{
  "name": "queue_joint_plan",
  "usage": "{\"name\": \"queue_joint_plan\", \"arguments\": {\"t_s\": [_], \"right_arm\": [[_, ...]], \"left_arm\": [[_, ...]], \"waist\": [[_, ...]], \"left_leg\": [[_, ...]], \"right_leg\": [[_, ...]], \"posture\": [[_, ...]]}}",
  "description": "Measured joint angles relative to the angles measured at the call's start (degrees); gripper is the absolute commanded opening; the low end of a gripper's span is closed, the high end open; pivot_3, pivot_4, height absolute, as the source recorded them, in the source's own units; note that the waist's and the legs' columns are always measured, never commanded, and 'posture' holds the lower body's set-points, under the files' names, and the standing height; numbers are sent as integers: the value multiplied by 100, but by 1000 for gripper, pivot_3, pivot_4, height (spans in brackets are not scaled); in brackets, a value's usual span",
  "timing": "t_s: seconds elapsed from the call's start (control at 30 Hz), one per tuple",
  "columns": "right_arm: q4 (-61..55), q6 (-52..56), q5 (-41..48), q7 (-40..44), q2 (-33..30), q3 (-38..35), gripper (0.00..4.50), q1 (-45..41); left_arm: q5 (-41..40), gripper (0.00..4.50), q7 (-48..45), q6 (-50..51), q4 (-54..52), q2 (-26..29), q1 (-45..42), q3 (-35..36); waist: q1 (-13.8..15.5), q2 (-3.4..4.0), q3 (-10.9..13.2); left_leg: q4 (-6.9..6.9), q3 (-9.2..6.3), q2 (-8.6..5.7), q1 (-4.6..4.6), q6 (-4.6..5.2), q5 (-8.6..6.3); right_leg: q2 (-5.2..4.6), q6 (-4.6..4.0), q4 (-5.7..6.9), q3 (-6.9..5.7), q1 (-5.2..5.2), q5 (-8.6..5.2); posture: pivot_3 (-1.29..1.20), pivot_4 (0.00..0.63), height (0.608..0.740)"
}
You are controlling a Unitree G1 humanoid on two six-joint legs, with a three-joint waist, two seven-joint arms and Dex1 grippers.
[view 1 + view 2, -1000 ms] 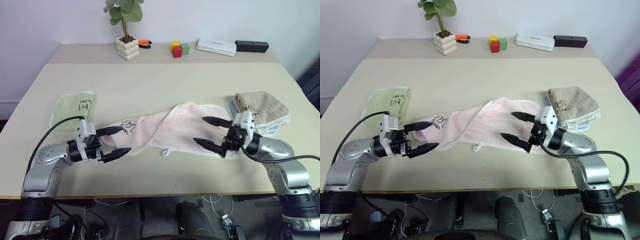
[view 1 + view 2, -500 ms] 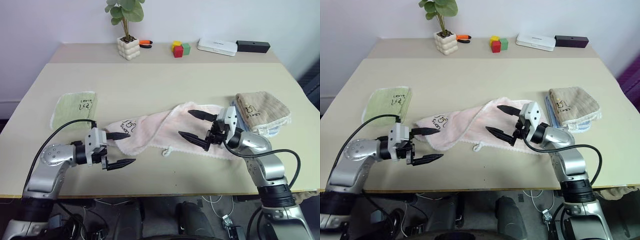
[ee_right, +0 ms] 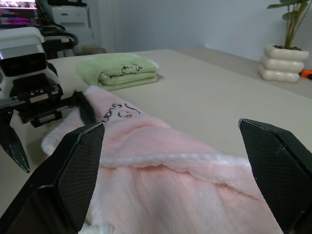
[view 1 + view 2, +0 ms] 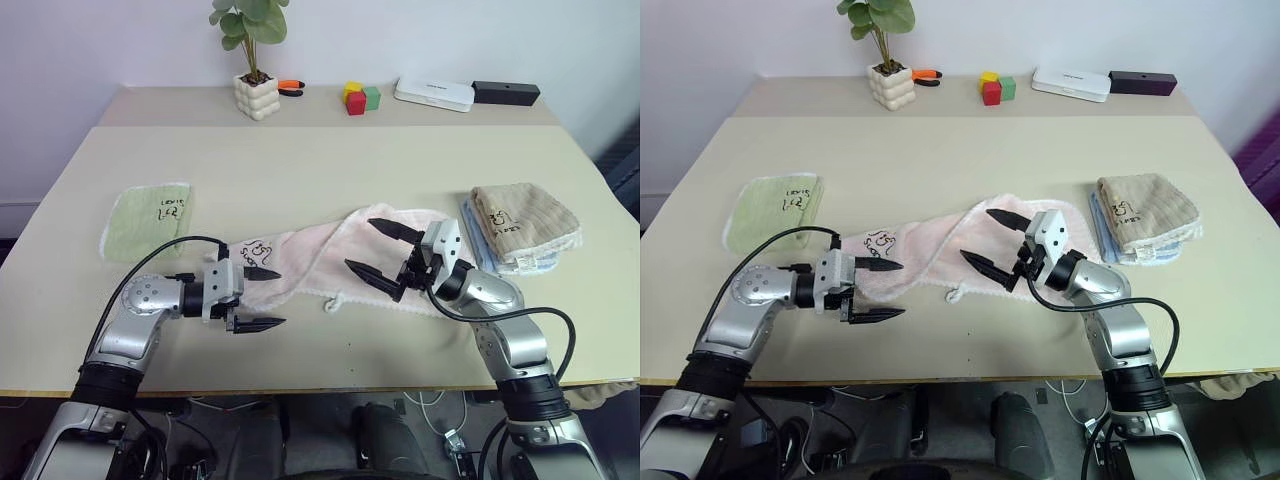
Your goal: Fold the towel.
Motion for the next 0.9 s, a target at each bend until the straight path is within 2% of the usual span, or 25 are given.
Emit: {"name": "queue_joint_plan", "arguments": {"t_s": [0.17, 0.2, 0.47, 0.67, 0.9], "right_arm": [[4, -94, -12, -4, 3, 0, 4500, 51], [8, -101, -15, -7, 3, 0, 4500, 51], [245, -164, -53, -7, 53, 5, 4500, -10], [633, -363, -132, -192, 72, -56, 4500, -320], [1872, -816, -568, -991, 82, -435, 4500, -1182]], "left_arm": [[2, 218, -59, 38, -1, 23, 7, -46], [11, 102, -65, 4, 0, 71, 15, -46], [-186, 102, -215, -41, -73, 227, 199, 54], [-1006, 102, -467, 385, -650, 656, 350, 699], [-1890, 102, -634, 1401, -1472, 1328, 817, 1395]], "waist": [[-6, 0, 0], [-9, 0, 0], [-4, 0, 0], [-36, 0, 0], [-84, 1, 3]], "left_leg": [[0, 0, 0, 0, 0, 0], [-1, 0, 1, 1, 0, 0], [0, 0, 2, 0, 0, 0], [-2, 1, 6, 1, 0, 0], [-6, 1, 7, 0, 0, 0]], "right_leg": [[0, 0, 0, 0, 0, 0], [0, 0, 0, 0, 0, 0], [0, 0, 0, 0, 0, 0], [2, 0, 1, 0, -1, 0], [2, 0, 1, 0, -4, 0]], "posture": [[0, 150, 735], [0, 150, 735], [0, 150, 735], [0, 150, 735], [0, 150, 735]]}}
